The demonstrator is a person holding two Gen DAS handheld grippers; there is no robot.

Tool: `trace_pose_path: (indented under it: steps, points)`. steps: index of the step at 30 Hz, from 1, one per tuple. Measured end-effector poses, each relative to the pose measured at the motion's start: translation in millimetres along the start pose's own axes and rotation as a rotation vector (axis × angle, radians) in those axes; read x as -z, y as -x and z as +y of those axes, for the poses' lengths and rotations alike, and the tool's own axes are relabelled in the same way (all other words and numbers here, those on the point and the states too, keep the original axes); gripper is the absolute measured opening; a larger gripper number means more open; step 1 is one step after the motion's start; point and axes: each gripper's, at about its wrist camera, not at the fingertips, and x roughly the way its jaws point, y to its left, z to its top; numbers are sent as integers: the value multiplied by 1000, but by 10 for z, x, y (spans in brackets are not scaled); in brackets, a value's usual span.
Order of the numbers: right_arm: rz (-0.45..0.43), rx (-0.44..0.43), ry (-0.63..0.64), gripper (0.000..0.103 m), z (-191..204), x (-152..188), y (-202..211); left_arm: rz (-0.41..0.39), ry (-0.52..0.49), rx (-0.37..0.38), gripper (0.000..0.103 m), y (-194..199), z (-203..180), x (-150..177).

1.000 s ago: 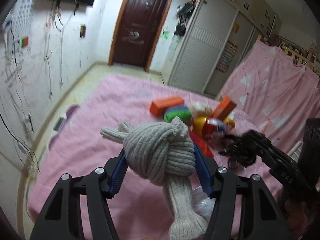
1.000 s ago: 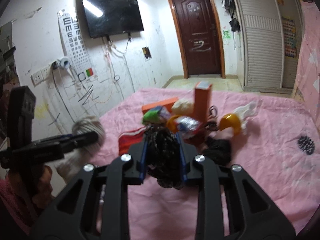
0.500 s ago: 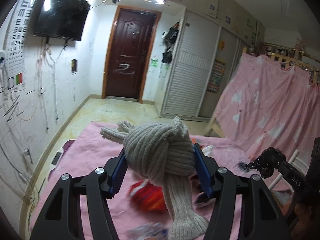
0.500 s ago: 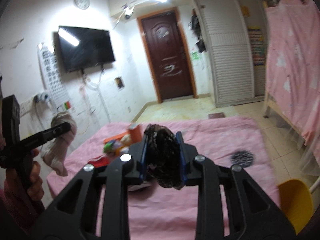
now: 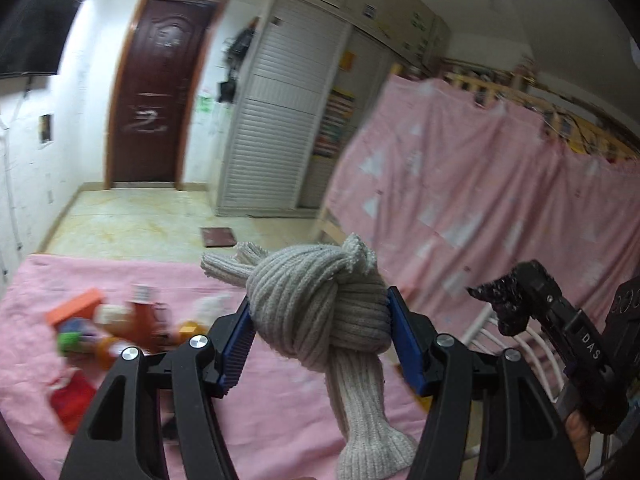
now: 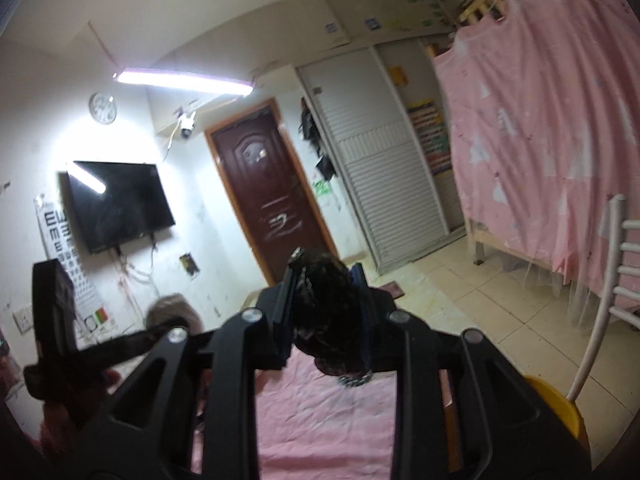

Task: Collect trash
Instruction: 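Carry both items to the yellow bin and open both tools to drop them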

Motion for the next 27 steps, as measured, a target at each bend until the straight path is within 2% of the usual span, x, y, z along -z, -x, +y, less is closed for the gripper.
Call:
trace_pose_path:
  steps: [5, 12, 15, 18, 22, 23, 26, 27]
  points:
    - [-54, 98, -7, 25, -248, -52, 188, 85, -40, 102, 56, -514, -583, 126]
    - [-94, 175, -69, 25, -679, -104, 349, 197, -61, 192, 59, -1125, -1173, 337]
    - [-103, 196, -103, 25, -850, -97, 391, 221, -84, 201, 66, -1274, -1356, 420]
    - [-104, 207, -123, 25, -966, -94, 410, 211, -100, 180, 72, -1264, -1445, 421]
    - [-67, 222, -141, 25, -1102, -87, 319, 193, -80, 157, 73, -1084, -1328, 323]
    - [-55, 225, -140, 28, -1120, -82, 297, 188, -67, 156, 74, -1027, -1280, 287]
    - [-12, 246, -121, 64, -1069, -47, 201, 172, -28, 142, 76, -861, -1106, 209]
    - [-6, 258, -109, 69, -1051, -37, 175, 168, -16, 142, 76, -813, -1072, 179]
